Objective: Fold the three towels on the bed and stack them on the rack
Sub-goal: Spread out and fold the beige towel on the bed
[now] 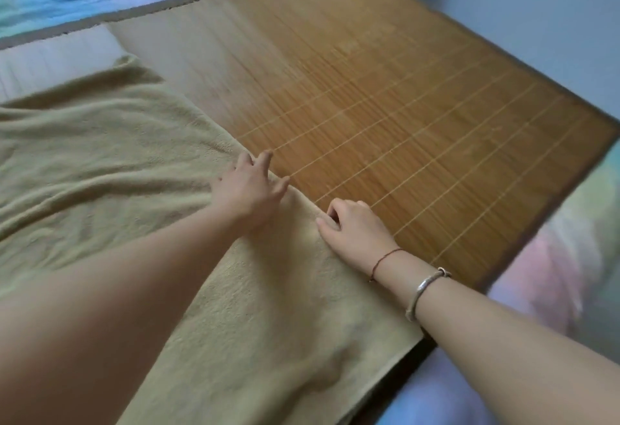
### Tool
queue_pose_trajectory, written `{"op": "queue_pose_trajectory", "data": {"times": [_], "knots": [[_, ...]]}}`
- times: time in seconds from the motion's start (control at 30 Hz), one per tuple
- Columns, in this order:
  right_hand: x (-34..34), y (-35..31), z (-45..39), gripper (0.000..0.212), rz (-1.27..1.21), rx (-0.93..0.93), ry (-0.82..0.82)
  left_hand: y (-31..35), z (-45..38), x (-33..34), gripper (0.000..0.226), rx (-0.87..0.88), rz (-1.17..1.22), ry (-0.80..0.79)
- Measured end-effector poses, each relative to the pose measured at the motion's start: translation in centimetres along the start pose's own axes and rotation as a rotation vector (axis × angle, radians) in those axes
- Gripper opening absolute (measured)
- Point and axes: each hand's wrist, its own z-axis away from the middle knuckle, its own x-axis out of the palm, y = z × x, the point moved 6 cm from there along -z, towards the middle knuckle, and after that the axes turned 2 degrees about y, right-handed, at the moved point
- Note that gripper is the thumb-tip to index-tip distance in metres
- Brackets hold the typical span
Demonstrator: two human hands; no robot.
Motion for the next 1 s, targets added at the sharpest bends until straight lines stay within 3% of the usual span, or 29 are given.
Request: {"op": "queue_pose_trajectory", "data": {"times": [0.07,0.13,0.27,0.37,0.47,0.53,0.77,1.0], "knots": [[0.0,0.3,0.3,0.025,-0.081,0.027,-0.046,0.1,-0.6,0.4,0.077,-0.129,0.070,-0.022],[-0.1,0.3,0.7,0.024,-0.216,0.067,-0.114,0.3,-0.7,0.2,0.074,-0.192,0.085,-0.017],[-0.8,-2.0,1.3,0.018,-0.469,0.086,-0.218,0.4,-0.9,0.0,0.035,-0.227,0.135,-0.001],[-0.9,-4.9,2.3,0.024,-0.595,0.093,-0.333,-1.1,0.0,-1.8,0.014,-0.280,0.364,0.019],[-0.5,-10.0,3.5,0.040,-0.569,0.033,-0.419,-4.8,2.8,-5.5,0.024,-0.337,0.642,0.113],[-0.1,-14.0,4.3,0.037,-0.576,-0.025,-0.456,-7.4,5.0,-7.5,0.023,-0.343,0.713,0.126],[4.9,-33.6,11.0,0.041,-0.600,-0.213,-0.554,-24.2,17.5,-14.9,0.036,-0.391,0.744,0.280],[14.1,-46.9,20.6,0.047,-0.537,-0.361,-0.750,-37.7,31.7,-17.0,0.059,-0.491,0.693,0.318]]}}
